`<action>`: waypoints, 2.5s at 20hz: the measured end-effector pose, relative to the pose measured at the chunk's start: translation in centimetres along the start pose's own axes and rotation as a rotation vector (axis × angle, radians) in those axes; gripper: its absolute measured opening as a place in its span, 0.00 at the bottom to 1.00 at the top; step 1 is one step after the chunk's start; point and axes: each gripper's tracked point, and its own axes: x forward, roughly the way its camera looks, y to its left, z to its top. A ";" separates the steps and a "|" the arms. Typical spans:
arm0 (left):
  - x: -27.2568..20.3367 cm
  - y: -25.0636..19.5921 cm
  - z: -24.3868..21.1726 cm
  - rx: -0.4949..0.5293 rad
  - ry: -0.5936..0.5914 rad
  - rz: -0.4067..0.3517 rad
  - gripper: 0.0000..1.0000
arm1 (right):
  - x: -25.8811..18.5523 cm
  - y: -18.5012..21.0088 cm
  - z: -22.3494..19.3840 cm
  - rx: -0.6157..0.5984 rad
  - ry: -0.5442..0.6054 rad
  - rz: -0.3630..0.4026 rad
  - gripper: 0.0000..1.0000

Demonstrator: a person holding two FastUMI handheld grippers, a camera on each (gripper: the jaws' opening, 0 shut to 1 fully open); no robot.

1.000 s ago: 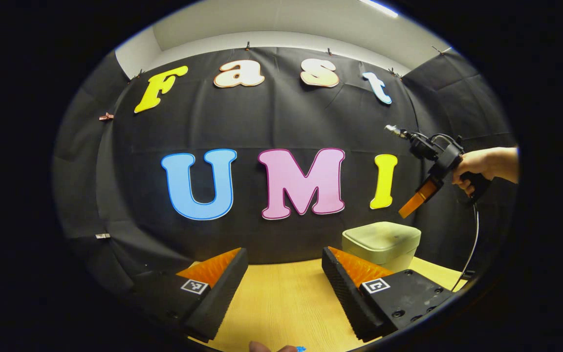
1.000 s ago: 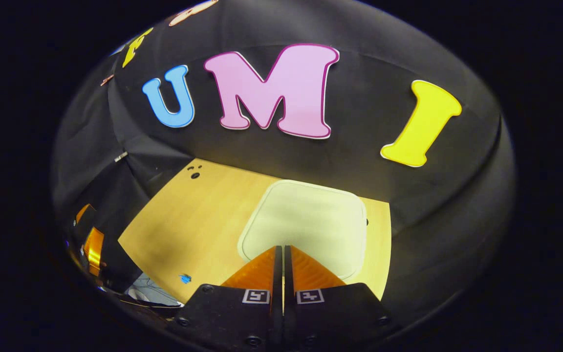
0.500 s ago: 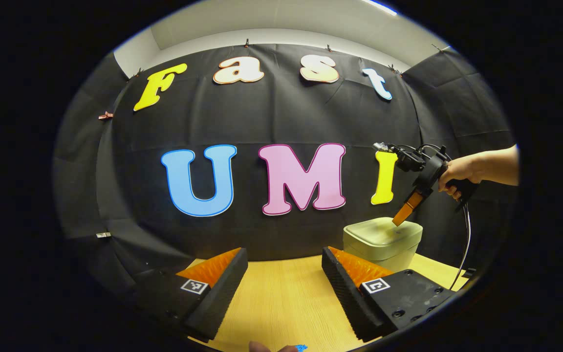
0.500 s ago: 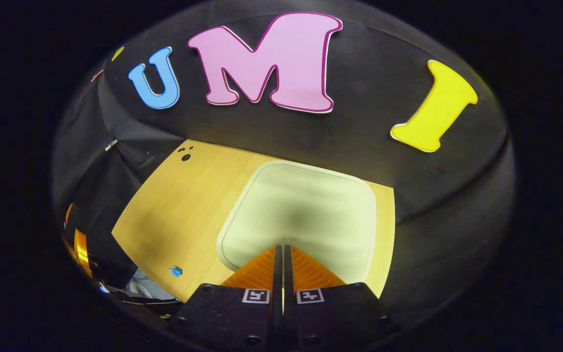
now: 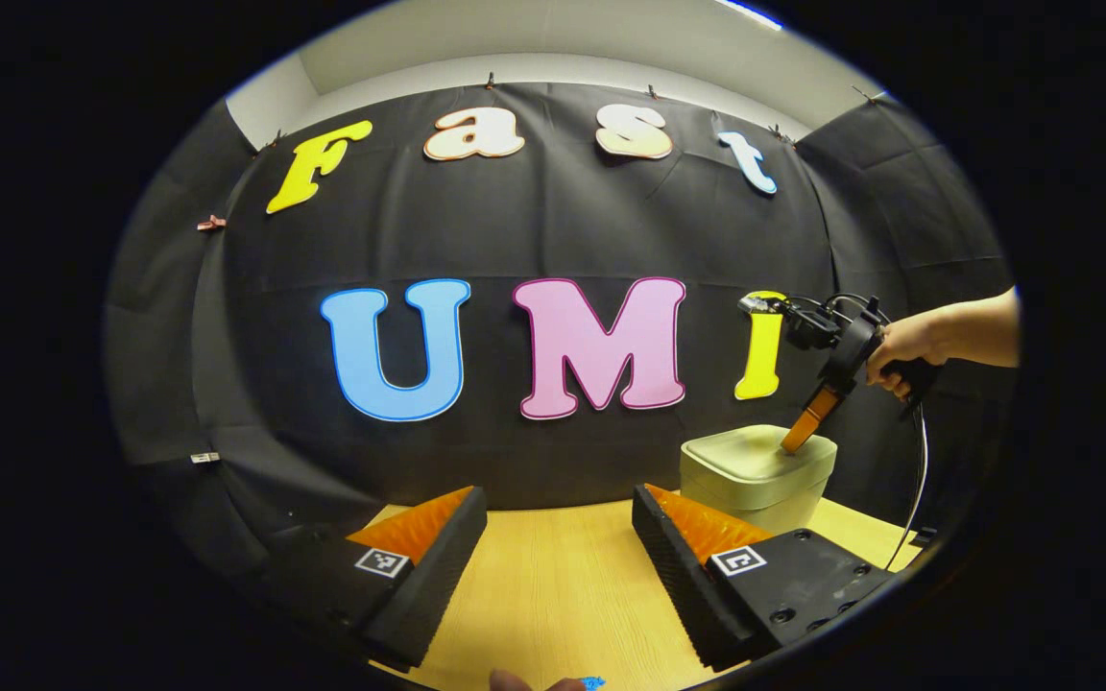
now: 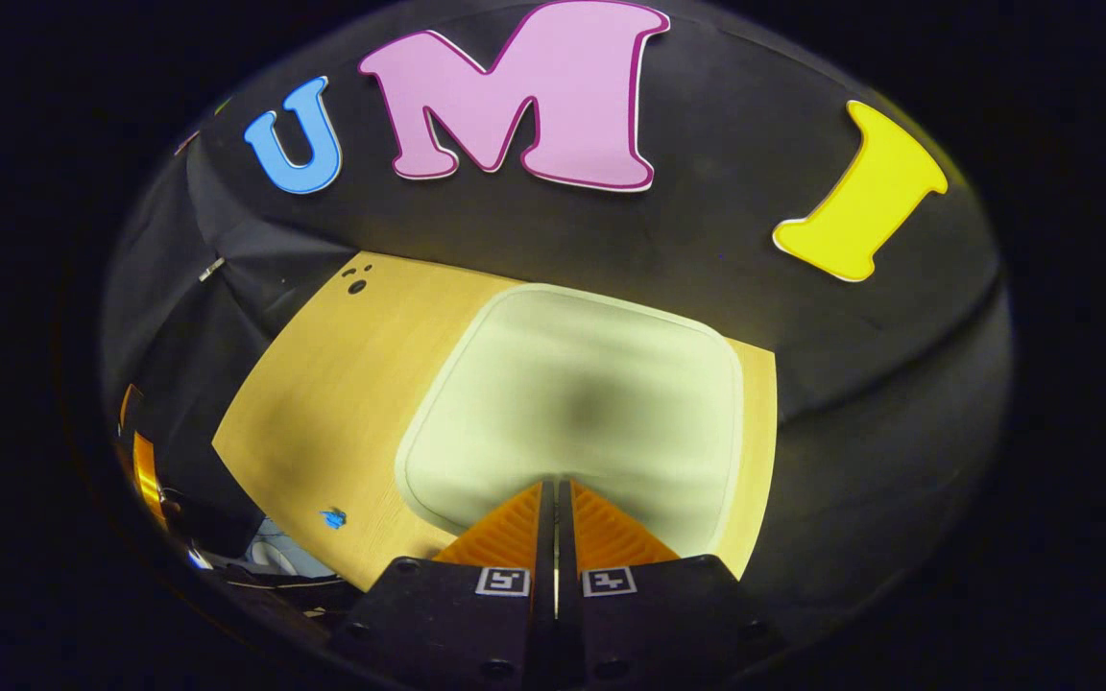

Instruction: Press the lid of the desktop garbage bin to open it, pick up the crumpled paper on the desktop and throw it into the bin, then pick up the pop can on the desktop and drop it into the bin, and finally close the garbage bin lid.

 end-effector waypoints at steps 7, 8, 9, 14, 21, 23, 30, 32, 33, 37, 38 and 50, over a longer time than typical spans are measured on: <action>0.1 0.0 0.2 -0.004 0.001 0.008 0.98 | -0.3 0.0 0.4 0.015 -0.014 0.018 0.05; 0.1 0.0 0.2 0.001 -0.002 0.009 0.98 | -0.3 -0.1 0.8 0.017 -0.038 0.010 0.05; 0.2 0.0 0.5 0.009 -0.006 0.011 0.98 | -0.6 -0.1 1.1 0.011 -0.056 0.005 0.06; 0.1 0.1 0.6 0.015 -0.013 0.007 0.98 | -2.9 0.6 3.7 0.012 -0.220 -0.015 0.06; 0.2 0.1 0.7 0.013 -0.014 0.001 0.98 | -7.3 0.4 7.6 0.045 -0.512 -0.067 0.06; 0.3 0.0 0.7 0.009 -0.012 -0.003 0.98 | -8.2 0.6 8.0 0.014 -0.567 -0.090 0.05; 0.2 -0.2 0.3 0.002 -0.001 -0.012 0.98 | -11.3 2.6 8.1 -0.040 -0.698 -0.107 0.10; 0.0 -0.2 0.0 -0.006 0.007 -0.017 0.98 | -12.1 3.6 7.9 -0.054 -0.735 -0.105 0.17; -0.1 -0.1 -0.3 -0.011 0.010 -0.017 0.98 | -12.6 4.0 7.8 -0.055 -0.751 -0.103 0.27; -0.3 0.0 -0.8 -0.010 0.027 -0.019 0.98 | -14.4 6.2 6.6 -0.067 -0.816 -0.092 0.51; -0.3 0.0 -1.0 -0.008 0.033 -0.019 0.98 | -14.7 7.1 6.2 -0.068 -0.830 -0.077 0.54; -1.4 -0.6 -9.2 0.001 0.205 -0.055 0.98 | -13.9 13.3 -1.1 -0.052 -0.802 0.015 0.92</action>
